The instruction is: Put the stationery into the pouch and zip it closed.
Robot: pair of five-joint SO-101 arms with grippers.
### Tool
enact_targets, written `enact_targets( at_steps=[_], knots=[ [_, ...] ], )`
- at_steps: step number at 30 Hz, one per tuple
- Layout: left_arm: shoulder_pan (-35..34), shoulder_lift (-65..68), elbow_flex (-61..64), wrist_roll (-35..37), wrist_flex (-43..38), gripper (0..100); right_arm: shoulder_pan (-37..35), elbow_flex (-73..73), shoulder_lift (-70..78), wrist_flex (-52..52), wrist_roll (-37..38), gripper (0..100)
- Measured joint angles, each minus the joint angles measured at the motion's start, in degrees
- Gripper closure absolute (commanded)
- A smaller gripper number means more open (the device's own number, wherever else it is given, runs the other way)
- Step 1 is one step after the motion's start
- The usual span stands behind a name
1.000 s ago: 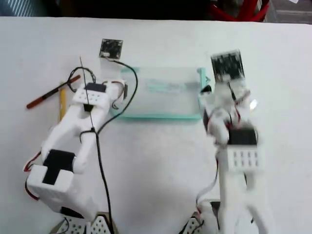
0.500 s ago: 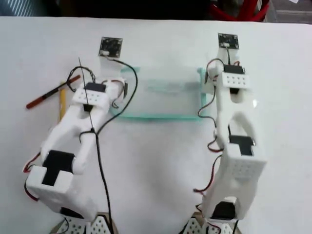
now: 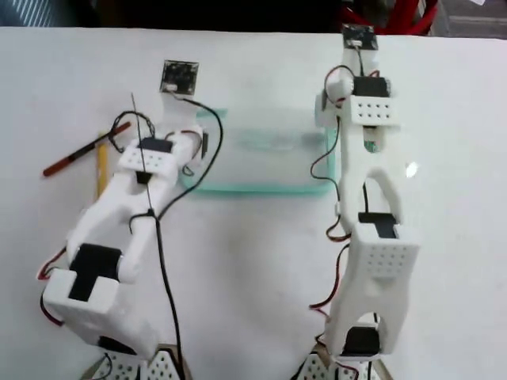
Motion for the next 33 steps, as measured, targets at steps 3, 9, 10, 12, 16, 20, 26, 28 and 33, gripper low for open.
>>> enact_targets(
  at_steps=[3,9,10,12,16,20,26,28,33],
  knots=[
    [0.0,0.0,0.35,0.0,-1.32,93,-2.02,0.0,0.35,0.0,0.0,67.6],
    [-0.09,0.0,0.35,0.0,-1.58,93,-1.93,-0.7,6.86,-0.53,0.0,67.6],
    [-0.18,0.0,0.35,0.0,-1.58,93,-1.93,-0.88,8.0,-0.79,0.26,67.6],
    [-0.26,0.0,0.35,0.0,-1.58,93,-2.11,-2.02,9.67,-0.88,1.58,68.0],
    [-0.44,0.0,0.35,0.0,-1.58,93,-3.34,-3.87,10.81,-0.44,5.1,73.6],
    [-0.44,0.0,0.35,0.0,-1.58,93,-4.84,-3.96,10.9,-0.18,10.2,86.8],
    [-0.44,0.0,0.35,0.0,-1.58,93,-5.36,-4.04,10.9,-0.18,14.51,89.9],
    [-0.44,0.0,0.35,0.0,-1.58,93,-5.36,-4.04,10.9,-0.18,14.68,86.7],
    [-0.53,0.0,0.35,0.0,-1.58,93,-5.45,-4.04,10.9,-0.18,14.15,80.8]
  ],
)
